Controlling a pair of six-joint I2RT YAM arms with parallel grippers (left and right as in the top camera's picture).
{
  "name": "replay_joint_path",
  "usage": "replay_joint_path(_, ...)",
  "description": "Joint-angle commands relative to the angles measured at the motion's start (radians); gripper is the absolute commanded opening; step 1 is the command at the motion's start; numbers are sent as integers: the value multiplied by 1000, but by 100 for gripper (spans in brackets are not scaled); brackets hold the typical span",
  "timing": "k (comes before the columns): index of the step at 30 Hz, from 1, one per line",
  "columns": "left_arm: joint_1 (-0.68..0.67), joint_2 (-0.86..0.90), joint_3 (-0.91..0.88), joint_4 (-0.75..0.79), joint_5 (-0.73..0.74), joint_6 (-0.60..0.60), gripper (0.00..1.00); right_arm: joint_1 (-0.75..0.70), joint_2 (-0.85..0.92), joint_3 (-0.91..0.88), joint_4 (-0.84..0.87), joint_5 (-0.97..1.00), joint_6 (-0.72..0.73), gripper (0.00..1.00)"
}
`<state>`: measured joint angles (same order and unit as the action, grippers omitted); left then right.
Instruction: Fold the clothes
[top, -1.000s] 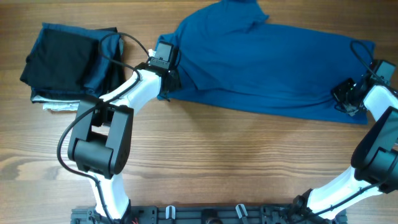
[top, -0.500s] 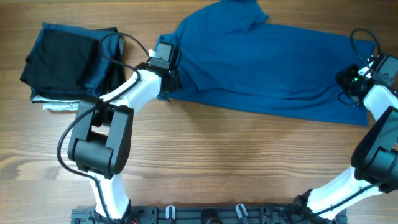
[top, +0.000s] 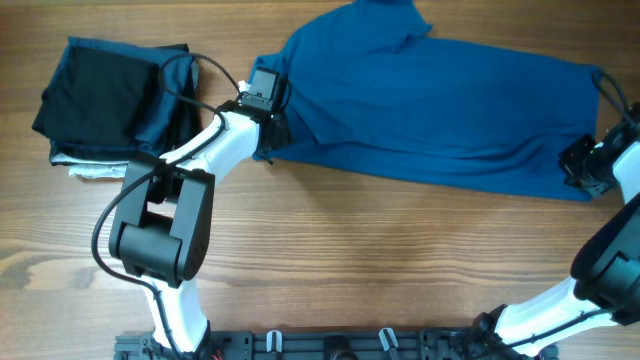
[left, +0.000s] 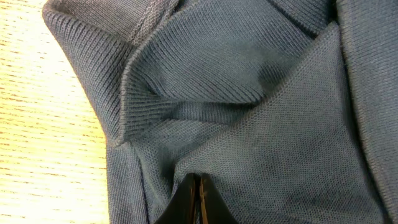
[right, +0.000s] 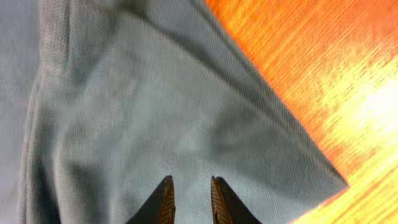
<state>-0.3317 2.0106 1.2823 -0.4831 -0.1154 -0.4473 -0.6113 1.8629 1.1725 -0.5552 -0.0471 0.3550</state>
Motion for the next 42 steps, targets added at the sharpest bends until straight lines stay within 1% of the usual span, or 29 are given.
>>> replay_joint_path(1,3,6,6,-4,-6,-3,4,1,29,-52,55,31,16,12)
replay_joint_path(3,3,6,6,-4,-6,-3,4,-1,50,-61,48,108,59,6)
replay_joint_path(5,3,6,6,-6,-6,-3,4,-9,72,-68,12,215,145,4)
replay_joint_path(8,3,6,6,-8,-6,-2,4,-39,79,-68,-57,277,206,4)
replay_joint_path(13,5,6,6,-7,-10,-2,4,-114,79,-68,-106,275,224,4)
replay_joint_path(17,16,5,6,-7,-10,-2,4,-122,76,-56,-118,261,223,4)
replay_joint_path(19,20,4,6,-7,-10,-2,4,-122,68,-23,-141,261,220,4)
replay_joint_path(21,24,0,6,-8,-10,-2,4,-121,43,30,-180,213,159,4)
replay_joint_path(24,29,-8,6,-3,-10,-3,4,-97,-28,119,-230,-10,-19,4)
replay_joint_path(26,29,-14,6,2,-9,-3,4,-58,-79,179,-261,-164,-155,4)
replay_joint_path(28,29,-22,6,4,-9,-3,4,15,-140,222,-289,-291,-270,4)
replay_joint_path(29,29,-26,6,5,-9,-3,4,47,-161,227,-293,-320,-303,4)
replay_joint_path(30,29,-32,6,5,-9,-3,4,108,-194,230,-294,-349,-357,4)
replay_joint_path(33,29,-50,6,6,-9,-3,4,294,-249,230,-290,-335,-454,4)
replay_joint_path(37,43,-56,6,14,-10,-3,4,560,-238,228,-251,-182,-465,4)
replay_joint_path(39,63,-53,6,23,-9,-3,4,654,-215,228,-245,-137,-481,4)
replay_joint_path(42,97,-51,6,27,-9,-3,4,761,-166,228,-242,-128,-565,4)
